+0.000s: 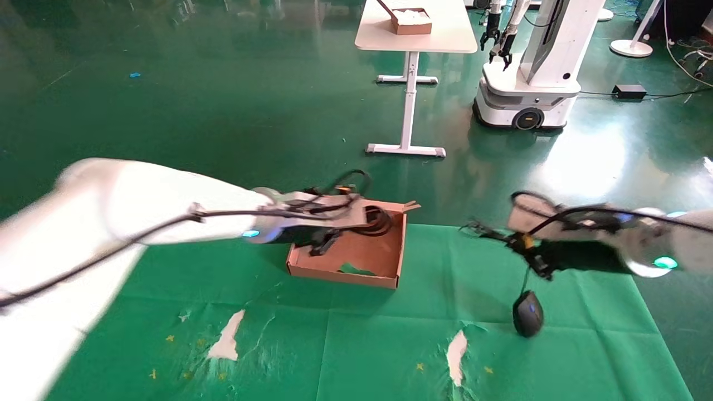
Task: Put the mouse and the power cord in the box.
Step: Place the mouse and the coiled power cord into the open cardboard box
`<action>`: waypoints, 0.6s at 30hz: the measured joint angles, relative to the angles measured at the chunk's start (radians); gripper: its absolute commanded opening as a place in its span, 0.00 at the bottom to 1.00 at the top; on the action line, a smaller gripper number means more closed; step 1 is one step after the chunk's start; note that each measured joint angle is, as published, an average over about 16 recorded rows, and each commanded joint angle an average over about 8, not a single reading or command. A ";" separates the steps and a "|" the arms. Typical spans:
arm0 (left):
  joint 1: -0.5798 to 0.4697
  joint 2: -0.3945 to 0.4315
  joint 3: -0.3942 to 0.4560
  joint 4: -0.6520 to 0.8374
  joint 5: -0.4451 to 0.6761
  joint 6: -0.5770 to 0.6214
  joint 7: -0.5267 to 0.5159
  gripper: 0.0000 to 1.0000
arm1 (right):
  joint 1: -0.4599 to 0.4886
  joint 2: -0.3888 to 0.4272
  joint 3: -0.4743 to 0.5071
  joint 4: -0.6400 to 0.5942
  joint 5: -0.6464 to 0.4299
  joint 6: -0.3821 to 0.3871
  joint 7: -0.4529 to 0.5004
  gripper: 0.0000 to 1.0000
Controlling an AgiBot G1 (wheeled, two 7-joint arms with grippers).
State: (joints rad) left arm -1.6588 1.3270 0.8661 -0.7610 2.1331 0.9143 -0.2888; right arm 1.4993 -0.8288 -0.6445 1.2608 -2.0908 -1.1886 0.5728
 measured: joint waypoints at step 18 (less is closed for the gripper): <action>-0.024 0.048 0.343 0.081 -0.144 -0.279 0.021 1.00 | 0.048 0.077 0.049 0.070 0.021 -0.019 0.034 0.00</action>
State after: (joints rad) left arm -1.6830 1.3749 1.2089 -0.6798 1.9888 0.6358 -0.2674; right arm 1.5472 -0.7516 -0.5957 1.3312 -2.0697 -1.2071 0.6065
